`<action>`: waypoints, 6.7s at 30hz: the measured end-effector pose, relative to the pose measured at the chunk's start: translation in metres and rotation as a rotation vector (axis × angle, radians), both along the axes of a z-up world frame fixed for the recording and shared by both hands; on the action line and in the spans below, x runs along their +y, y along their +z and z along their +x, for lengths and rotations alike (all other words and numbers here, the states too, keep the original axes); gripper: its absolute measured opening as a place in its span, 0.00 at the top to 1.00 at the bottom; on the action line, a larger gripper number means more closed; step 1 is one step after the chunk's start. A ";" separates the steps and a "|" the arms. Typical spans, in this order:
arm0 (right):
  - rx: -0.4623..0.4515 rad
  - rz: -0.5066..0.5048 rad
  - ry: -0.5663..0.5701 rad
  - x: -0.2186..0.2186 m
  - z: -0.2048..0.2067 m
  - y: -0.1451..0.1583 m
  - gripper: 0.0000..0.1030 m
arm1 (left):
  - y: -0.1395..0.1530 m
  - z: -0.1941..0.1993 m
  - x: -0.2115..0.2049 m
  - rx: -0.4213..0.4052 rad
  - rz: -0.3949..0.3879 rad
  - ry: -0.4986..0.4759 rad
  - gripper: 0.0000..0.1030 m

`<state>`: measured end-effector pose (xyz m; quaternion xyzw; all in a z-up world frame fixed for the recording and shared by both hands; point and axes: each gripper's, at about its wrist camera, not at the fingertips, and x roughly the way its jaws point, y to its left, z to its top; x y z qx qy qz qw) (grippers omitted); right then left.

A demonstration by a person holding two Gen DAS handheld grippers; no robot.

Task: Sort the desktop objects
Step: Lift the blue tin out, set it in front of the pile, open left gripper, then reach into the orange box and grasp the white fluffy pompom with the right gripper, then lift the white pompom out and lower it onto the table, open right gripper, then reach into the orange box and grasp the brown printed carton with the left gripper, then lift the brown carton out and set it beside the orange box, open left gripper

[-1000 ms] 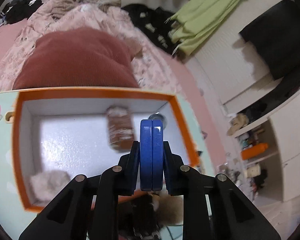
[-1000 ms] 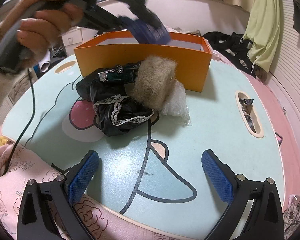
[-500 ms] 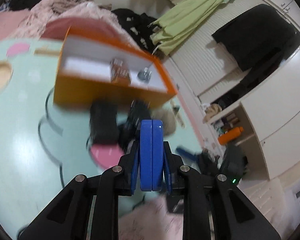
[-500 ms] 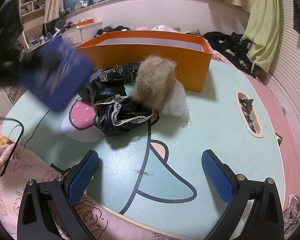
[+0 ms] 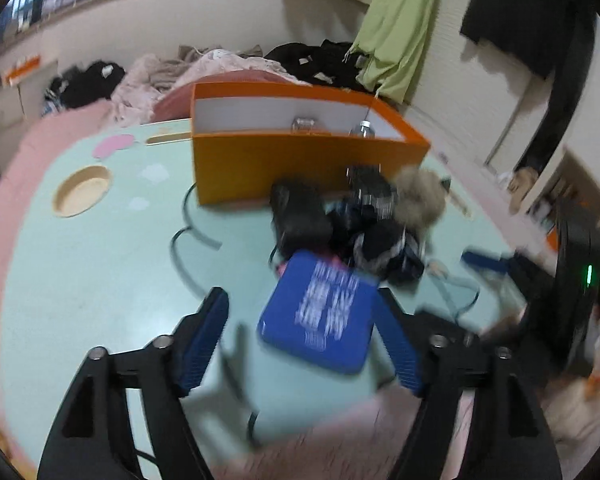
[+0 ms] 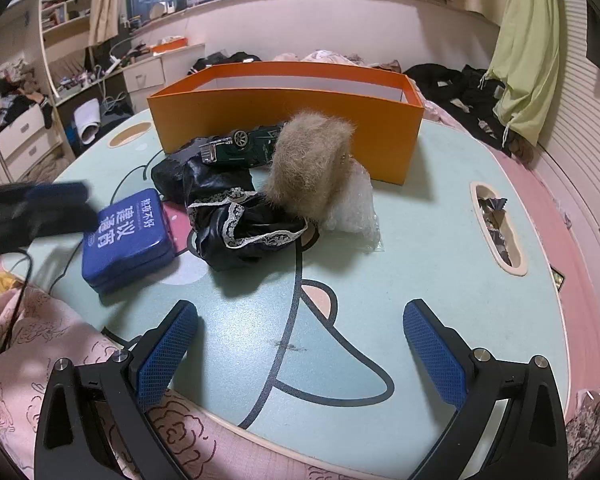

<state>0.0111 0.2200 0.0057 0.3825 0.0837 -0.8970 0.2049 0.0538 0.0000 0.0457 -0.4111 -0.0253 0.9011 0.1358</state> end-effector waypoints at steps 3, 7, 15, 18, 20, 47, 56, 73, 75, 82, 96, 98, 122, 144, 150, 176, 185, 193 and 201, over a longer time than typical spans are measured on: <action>0.000 0.000 -0.001 0.000 0.000 0.000 0.00 | -0.013 0.017 0.003 -0.037 -0.105 -0.035 0.27; 0.002 0.004 -0.005 0.001 0.000 0.001 0.00 | -0.028 0.020 0.008 -0.056 -0.202 -0.053 0.22; 0.000 0.003 -0.006 0.000 0.001 0.000 0.00 | -0.034 -0.007 0.021 -0.063 -0.195 -0.023 0.00; 0.000 0.004 -0.006 0.001 0.001 0.002 0.00 | -0.034 -0.004 0.023 -0.046 -0.188 -0.010 0.00; 0.000 0.005 -0.006 0.000 0.000 0.002 0.00 | -0.033 -0.002 0.022 -0.041 -0.185 -0.007 0.00; -0.623 -0.223 0.132 -0.137 -0.209 0.039 0.61 | -0.034 -0.001 0.018 -0.032 -0.169 0.004 0.00; -0.587 -0.335 0.116 -0.103 -0.210 0.048 0.90 | -0.033 -0.002 0.019 -0.031 -0.167 0.007 0.00; -0.274 -0.335 0.202 -0.024 -0.076 0.089 0.90 | -0.033 -0.003 0.020 -0.030 -0.167 0.007 0.00; -0.272 -0.318 0.190 -0.022 -0.072 0.080 0.89 | -0.033 -0.003 0.019 -0.030 -0.166 0.007 0.00; -0.269 -0.335 0.232 -0.019 -0.062 0.059 0.79 | -0.033 -0.003 0.020 -0.029 -0.166 0.008 0.00; 0.046 -0.176 0.111 0.002 0.014 0.052 0.22 | -0.033 -0.004 0.020 -0.028 -0.166 0.011 0.00; 0.073 -0.092 0.078 -0.001 0.025 0.038 0.21 | -0.032 -0.004 0.019 -0.027 -0.166 0.011 0.00; 0.182 -0.208 -0.056 0.024 0.031 0.031 0.06 | -0.035 0.000 0.018 -0.025 -0.164 0.021 0.00; 0.034 -0.010 -0.211 0.015 0.008 0.001 0.16 | -0.032 0.001 0.010 -0.017 -0.123 0.053 0.00; 0.033 -0.010 -0.212 0.014 0.007 0.000 0.15 | -0.006 0.007 -0.009 0.075 -0.051 0.089 0.00; 0.031 -0.014 -0.211 0.012 0.006 -0.002 0.13 | -0.010 -0.258 0.094 -0.408 -0.107 0.070 0.59; 0.031 -0.015 -0.211 0.010 0.006 -0.003 0.13 | 0.016 -0.230 0.061 -0.259 -0.022 0.016 0.60; 0.030 -0.014 -0.212 0.011 0.005 -0.003 0.12 | 0.068 -0.131 0.035 -0.075 0.090 -0.119 0.60; 0.030 -0.015 -0.211 0.012 0.005 -0.002 0.12 | 0.039 -0.101 0.046 -0.069 0.035 -0.178 0.55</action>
